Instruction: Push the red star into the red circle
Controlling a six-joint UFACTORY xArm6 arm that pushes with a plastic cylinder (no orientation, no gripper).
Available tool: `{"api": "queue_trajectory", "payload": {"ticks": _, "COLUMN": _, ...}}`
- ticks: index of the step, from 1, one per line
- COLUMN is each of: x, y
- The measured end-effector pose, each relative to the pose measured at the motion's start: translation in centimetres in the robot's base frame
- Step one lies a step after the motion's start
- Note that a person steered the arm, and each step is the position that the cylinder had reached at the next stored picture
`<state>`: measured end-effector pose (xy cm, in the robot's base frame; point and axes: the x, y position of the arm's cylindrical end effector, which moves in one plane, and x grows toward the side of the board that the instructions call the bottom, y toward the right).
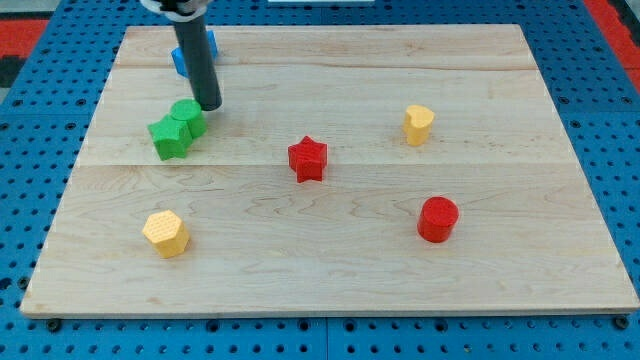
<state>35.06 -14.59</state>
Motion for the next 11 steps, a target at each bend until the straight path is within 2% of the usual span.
{"api": "queue_trajectory", "payload": {"ticks": 1, "x": 0.0, "y": 3.1}}
{"api": "queue_trajectory", "payload": {"ticks": 2, "x": 1.2, "y": 12.2}}
{"api": "queue_trajectory", "payload": {"ticks": 3, "x": 5.0, "y": 10.8}}
{"api": "queue_trajectory", "payload": {"ticks": 4, "x": 6.7, "y": 8.5}}
{"api": "queue_trajectory", "payload": {"ticks": 5, "x": 12.1, "y": 16.3}}
{"api": "queue_trajectory", "payload": {"ticks": 6, "x": 13.6, "y": 21.3}}
{"api": "queue_trajectory", "payload": {"ticks": 7, "x": 13.4, "y": 19.1}}
{"api": "queue_trajectory", "payload": {"ticks": 9, "x": 9.5, "y": 19.5}}
{"api": "queue_trajectory", "payload": {"ticks": 10, "x": 9.9, "y": 24.8}}
{"api": "queue_trajectory", "payload": {"ticks": 11, "x": 12.3, "y": 24.9}}
